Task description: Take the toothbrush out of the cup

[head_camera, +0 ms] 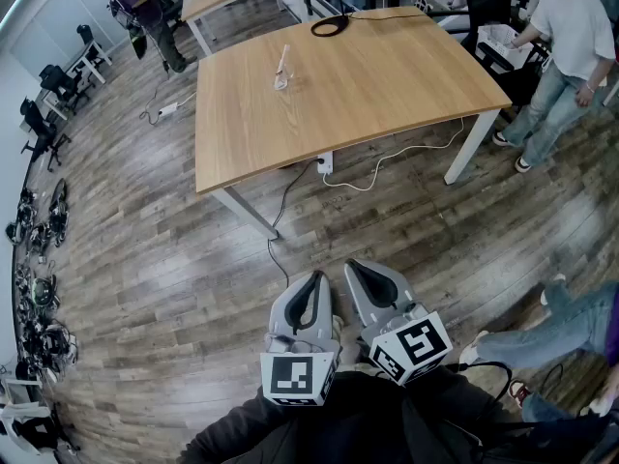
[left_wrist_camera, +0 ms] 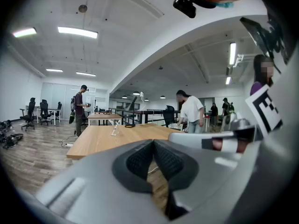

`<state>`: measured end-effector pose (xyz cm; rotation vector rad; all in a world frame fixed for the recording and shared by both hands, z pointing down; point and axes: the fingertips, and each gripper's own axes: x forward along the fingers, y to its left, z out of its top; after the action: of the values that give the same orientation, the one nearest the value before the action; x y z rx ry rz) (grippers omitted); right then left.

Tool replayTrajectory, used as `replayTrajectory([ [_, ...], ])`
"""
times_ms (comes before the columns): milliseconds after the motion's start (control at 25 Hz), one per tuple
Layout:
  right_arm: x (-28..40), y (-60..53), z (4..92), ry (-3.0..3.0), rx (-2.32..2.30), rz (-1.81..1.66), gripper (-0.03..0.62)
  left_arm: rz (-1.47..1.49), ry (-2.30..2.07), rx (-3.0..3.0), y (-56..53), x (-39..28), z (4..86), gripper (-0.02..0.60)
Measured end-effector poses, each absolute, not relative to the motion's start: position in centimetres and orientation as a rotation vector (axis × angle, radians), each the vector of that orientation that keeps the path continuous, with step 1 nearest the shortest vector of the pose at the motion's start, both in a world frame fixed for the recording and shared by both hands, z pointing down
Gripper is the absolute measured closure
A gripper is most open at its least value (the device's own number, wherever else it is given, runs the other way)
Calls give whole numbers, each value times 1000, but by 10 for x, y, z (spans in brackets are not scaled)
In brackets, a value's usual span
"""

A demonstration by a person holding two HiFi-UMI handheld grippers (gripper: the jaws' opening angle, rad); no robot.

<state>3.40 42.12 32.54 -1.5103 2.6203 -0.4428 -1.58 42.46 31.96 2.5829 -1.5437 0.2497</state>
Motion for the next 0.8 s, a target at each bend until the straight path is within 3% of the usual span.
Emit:
replayTrajectory([
  [800,-39,225,305,2653,-1542,-333,592,89,-1509,2637,227,-83,305,574],
])
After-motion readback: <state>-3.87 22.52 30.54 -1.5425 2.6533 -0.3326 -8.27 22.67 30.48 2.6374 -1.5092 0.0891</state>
